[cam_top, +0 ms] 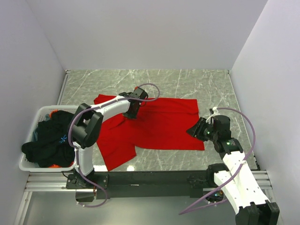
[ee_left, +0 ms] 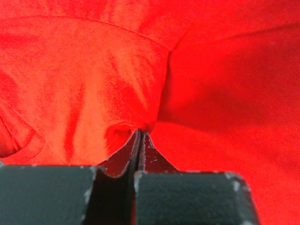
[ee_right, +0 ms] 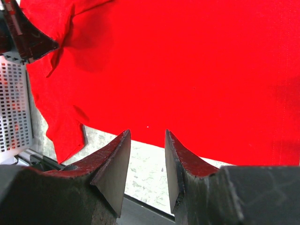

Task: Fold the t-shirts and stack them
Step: Fold the tshirt

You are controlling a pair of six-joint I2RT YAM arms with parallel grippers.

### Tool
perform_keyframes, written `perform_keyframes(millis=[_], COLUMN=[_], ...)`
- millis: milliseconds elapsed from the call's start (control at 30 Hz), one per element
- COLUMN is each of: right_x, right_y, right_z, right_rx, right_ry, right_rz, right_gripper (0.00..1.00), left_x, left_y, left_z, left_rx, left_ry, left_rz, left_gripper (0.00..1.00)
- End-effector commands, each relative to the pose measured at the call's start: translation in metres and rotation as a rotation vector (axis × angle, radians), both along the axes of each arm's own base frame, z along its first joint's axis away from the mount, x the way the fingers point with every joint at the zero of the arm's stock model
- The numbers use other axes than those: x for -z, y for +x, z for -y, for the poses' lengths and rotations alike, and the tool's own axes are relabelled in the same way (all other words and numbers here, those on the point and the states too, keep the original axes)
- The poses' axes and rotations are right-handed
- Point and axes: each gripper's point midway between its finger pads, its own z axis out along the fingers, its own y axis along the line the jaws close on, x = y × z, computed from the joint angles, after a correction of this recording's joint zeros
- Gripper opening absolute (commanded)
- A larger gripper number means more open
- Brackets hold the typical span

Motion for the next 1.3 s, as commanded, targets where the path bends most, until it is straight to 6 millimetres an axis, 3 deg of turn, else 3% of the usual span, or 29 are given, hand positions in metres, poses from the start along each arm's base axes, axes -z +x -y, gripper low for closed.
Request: perform_keyframes(millis=[0, 233, 533, 767, 833, 1000, 1133, 1167, 1267], right_x=[-0.014, -0.014, -0.012, -0.01, -0.009, -0.013, -0.012, -0.013, -0.012], right_y=[0.006, 0.007, 0.007, 0.007, 0.007, 0.014, 0.022, 0.024, 0.031], right_z=[-0.001, 0.0, 0.002, 0.003, 0.003, 0.005, 0.006, 0.006, 0.005], right_rx=[-0.007, -0.005, -0.002, -0.008, -0.008, -0.002, 0.008, 0.015, 0.028], right_ry=[-0.001, -0.003, -0.021, -0.034, -0.038, -0.049, -0.054, -0.051, -0.041], right_rz=[0.047, 0.047, 0.044, 0.042, 0.036, 0.051, 0.037, 0.04, 0.039], right_gripper=[0.42, 0.42, 0.42, 0.42, 0.43, 0.43, 0.43, 0.43, 0.43], left_x=[-0.029, -0.019, -0.029, -0.023, -0.021, -0.037, -0.058, -0.062, -0.06], left_y=[-0.003, -0.013, 0.001, -0.012, -0.018, -0.029, -0.023, -0.024, -0.023], left_z=[0.014, 0.023, 0.032, 0.026, 0.023, 0.009, -0.015, -0.03, -0.049], left_rx=[0.011, 0.028, 0.025, 0.01, -0.002, -0.078, -0.241, -0.284, -0.361], left_ry=[-0.097, -0.135, -0.142, -0.135, -0.139, -0.184, -0.296, -0.318, -0.378], left_rz=[0.002, -0.069, -0.052, -0.096, -0.108, -0.075, 0.007, 0.029, 0.049], left_gripper=[0.03, 0.05, 0.08, 0.23, 0.34, 0.62, 0.65, 0.65, 0.58])
